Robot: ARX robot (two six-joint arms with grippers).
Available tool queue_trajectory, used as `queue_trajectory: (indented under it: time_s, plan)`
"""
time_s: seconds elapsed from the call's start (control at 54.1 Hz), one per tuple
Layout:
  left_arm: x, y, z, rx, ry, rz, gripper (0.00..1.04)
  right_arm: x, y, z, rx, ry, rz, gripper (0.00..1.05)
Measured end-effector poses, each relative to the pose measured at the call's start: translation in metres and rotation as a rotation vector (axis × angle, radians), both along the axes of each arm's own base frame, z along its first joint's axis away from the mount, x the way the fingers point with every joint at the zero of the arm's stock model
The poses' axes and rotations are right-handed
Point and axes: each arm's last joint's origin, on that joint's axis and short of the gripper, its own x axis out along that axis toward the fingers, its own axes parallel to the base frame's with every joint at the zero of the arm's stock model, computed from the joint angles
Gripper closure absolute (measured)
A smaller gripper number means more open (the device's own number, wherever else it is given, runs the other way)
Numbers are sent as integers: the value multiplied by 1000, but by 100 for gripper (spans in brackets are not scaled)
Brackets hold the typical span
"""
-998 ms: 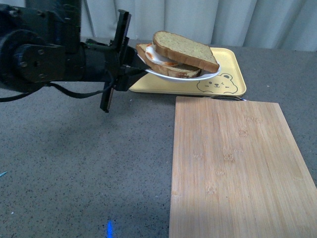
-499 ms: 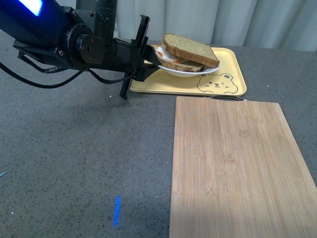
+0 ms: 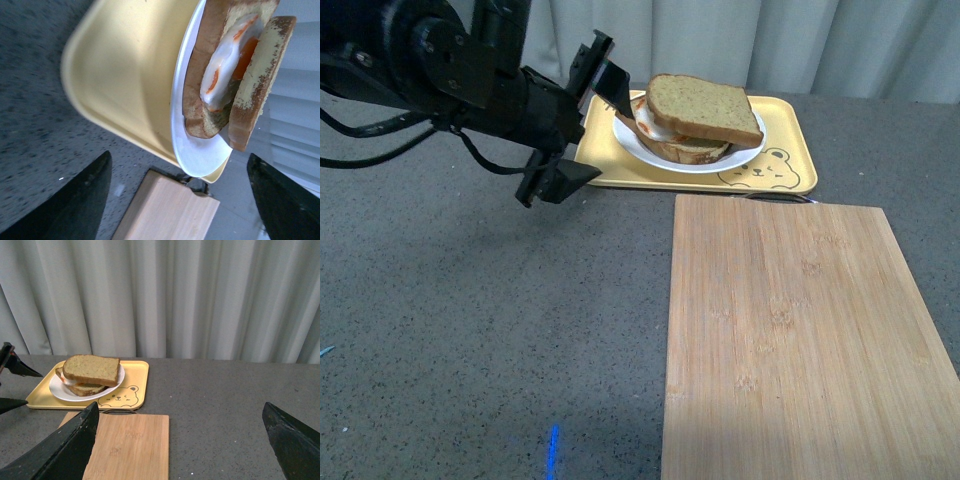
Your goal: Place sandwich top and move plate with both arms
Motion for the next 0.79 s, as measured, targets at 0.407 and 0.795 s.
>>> queue_trajectory:
  time_s: [0.407, 0.795]
  plan:
    - [-97, 61, 38, 931, -875, 157, 58, 0, 0, 0, 0, 0, 0, 9]
    - [-204, 103, 64, 1042, -890, 104, 101, 0, 0, 0, 0, 0, 0, 9]
